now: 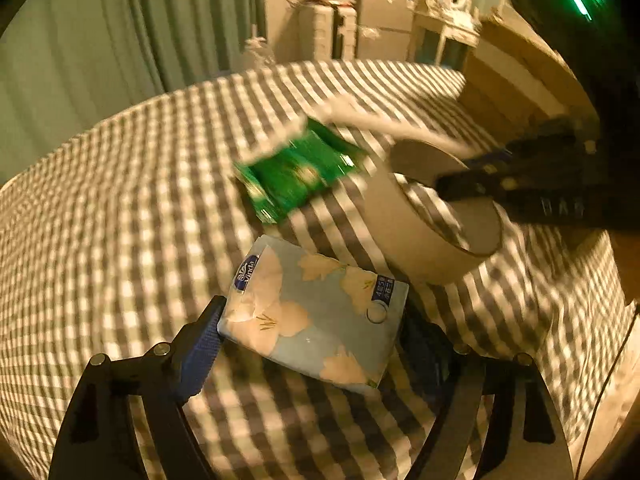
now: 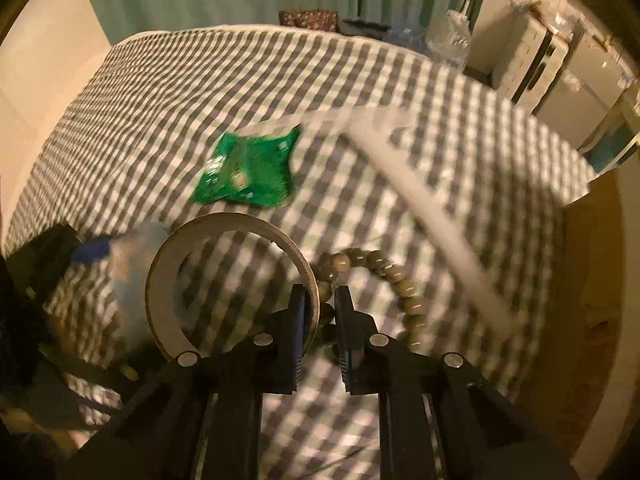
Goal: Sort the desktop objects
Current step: 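Grasp the floral tissue pack with left tool while right tool grasps the tape roll, then lift the tissue pack and tape roll and carry them over the cardboard box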
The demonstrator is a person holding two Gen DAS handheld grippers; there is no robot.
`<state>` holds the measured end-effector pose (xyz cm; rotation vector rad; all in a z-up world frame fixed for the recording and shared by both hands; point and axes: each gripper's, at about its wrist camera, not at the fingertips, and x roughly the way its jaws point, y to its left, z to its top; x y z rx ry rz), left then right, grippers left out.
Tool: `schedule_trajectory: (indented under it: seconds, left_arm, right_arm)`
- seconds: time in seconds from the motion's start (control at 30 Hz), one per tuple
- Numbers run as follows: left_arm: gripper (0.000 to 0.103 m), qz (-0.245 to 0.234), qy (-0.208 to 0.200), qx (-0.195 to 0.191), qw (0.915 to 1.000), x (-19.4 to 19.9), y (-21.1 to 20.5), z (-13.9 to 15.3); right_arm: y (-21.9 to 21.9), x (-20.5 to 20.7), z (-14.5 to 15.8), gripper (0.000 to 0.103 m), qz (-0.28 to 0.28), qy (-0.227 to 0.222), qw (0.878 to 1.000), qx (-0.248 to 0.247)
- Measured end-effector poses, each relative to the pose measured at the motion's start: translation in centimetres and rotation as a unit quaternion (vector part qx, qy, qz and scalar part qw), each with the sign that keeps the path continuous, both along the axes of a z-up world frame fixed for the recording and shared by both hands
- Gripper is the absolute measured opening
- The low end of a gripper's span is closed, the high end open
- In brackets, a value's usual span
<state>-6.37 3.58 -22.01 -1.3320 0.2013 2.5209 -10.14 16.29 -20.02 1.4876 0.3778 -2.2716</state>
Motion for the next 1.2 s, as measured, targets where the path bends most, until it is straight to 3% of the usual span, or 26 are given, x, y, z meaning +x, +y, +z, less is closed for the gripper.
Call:
schedule_trajectory:
  seconds: [0.07,0.27,0.3,0.33,0.43,0.73,1.2]
  left_arm:
    - [0.084,0.017,0.015,0.005,0.9997,-0.8,-0.9,1.3]
    - [0.084,0.045,0.073,0.016,0.9962,-2.4,-2.4,6.0]
    - [0.084,0.05,0.088,0.016,0.9947,-2.5,-2.6,7.0]
    - [0.084,0.054,0.096,0.018,0.9938,-2.6,-2.9,7.8]
    - [0.084,0.071,0.117,0.027,0.9902,-3.2,-3.5,10.0]
    - [0.084,0.091,0.145,0.058,0.9835,-3.0,-4.8,15.0]
    - [0.084,0.126,0.188,0.064,0.9719,-2.6,-4.8,21.7]
  right_arm:
    - [0.7,-0.3,0.6,0.014,-0.004,0.024,1.0,0.013]
    - [2.7,-0.4,4.6,0.014,-0.04,0.053,0.997,-0.039]
    - [2.5,-0.4,4.9,0.013,-0.044,0.055,0.996,-0.047]
    - [2.9,-0.3,5.5,0.004,-0.052,0.057,0.995,-0.061]
    - [3.6,-0.5,7.5,0.005,-0.085,0.067,0.99,-0.085]
    - [4.0,-0.2,11.9,0.005,-0.078,0.106,0.985,-0.113]
    - [7.1,0.7,18.2,0.005,-0.102,0.168,0.968,-0.156]
